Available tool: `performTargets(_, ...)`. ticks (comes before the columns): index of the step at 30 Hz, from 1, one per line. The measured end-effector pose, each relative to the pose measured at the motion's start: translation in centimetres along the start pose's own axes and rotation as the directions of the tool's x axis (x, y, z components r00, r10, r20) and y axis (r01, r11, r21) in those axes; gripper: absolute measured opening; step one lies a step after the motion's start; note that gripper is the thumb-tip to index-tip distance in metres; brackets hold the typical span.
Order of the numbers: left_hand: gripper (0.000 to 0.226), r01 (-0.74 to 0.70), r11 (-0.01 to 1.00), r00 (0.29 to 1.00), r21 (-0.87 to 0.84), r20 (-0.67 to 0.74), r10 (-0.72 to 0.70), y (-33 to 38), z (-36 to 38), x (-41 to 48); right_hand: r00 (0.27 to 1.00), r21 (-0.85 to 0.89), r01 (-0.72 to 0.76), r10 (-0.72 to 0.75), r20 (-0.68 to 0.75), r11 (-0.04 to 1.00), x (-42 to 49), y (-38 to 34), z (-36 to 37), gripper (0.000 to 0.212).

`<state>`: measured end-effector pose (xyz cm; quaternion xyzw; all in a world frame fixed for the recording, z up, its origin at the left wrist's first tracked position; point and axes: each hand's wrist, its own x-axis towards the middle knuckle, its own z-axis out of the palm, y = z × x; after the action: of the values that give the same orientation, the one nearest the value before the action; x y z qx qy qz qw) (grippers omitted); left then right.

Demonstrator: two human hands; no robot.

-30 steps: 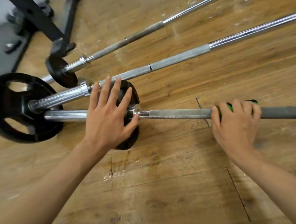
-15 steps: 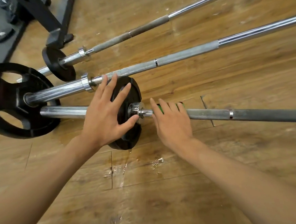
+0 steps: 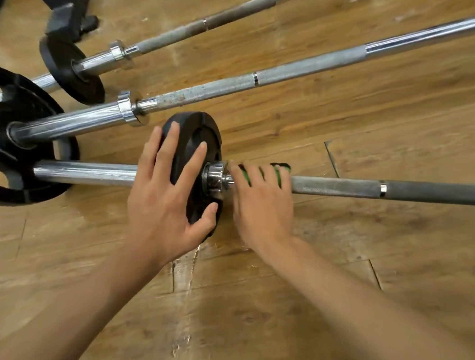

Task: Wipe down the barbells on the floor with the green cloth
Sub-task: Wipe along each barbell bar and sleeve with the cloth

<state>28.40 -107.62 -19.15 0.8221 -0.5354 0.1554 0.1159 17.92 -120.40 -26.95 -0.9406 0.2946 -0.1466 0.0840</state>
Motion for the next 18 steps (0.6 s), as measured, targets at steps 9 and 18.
performTargets(9,0.074,0.011,1.000,0.999,0.000,-0.033,-0.011,0.6,0.1,-2.7,0.994,-0.029,-0.106,0.105,-0.029,0.994,-3.4,9.0,-3.3,0.059)
performTargets(18,0.073,-0.056,0.998,0.998,0.036,0.022,0.055,-0.1,-1.3,-3.7,0.962,0.019,0.187,-0.187,0.199,0.982,-0.9,2.8,-2.2,0.060)
